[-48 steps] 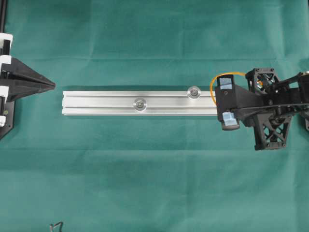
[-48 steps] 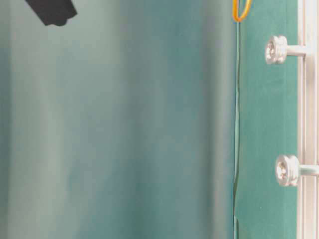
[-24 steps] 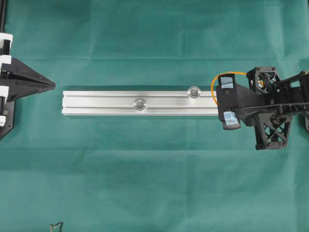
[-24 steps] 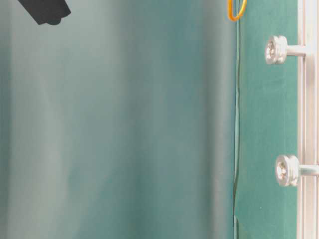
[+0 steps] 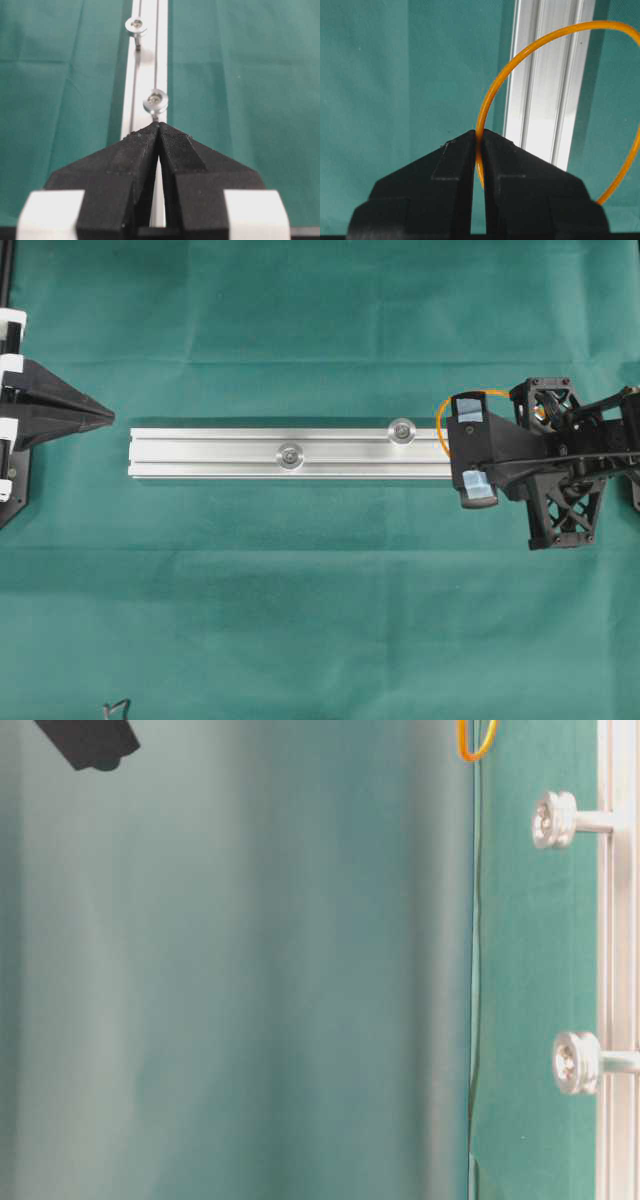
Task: Hook the rubber onto the shaft.
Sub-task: 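Lift the band and pull it left along the rail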
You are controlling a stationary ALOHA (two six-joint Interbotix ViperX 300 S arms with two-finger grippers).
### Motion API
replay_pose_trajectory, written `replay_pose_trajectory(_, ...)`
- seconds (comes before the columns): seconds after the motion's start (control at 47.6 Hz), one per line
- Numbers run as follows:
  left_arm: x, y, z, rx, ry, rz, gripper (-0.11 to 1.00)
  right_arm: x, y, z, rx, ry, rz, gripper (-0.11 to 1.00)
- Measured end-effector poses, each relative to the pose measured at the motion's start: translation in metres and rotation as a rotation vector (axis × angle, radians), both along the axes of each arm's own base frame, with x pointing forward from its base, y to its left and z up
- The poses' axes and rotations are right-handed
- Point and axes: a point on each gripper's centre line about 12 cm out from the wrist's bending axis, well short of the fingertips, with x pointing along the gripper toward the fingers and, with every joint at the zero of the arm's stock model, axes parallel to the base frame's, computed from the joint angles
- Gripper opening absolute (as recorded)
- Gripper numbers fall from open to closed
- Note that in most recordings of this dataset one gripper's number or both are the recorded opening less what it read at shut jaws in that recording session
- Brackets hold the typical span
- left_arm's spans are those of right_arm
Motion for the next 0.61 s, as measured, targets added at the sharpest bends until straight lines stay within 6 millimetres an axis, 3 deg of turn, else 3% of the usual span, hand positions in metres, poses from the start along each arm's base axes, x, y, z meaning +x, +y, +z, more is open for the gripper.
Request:
replay_pose_trajectory(0.252, 0.000, 0.000, 0.000, 0.001, 0.000, -0.001, 0.00, 0.015, 0.000, 0.003, -0.017, -0.005, 0.005, 0.07)
replay_pose_trajectory(0.61, 0.000, 0.000, 0.000, 0.001, 0.000, -0.001, 0.00, 0.053, 0.002, 0.004, -0.041, -0.010, 0.010, 0.07)
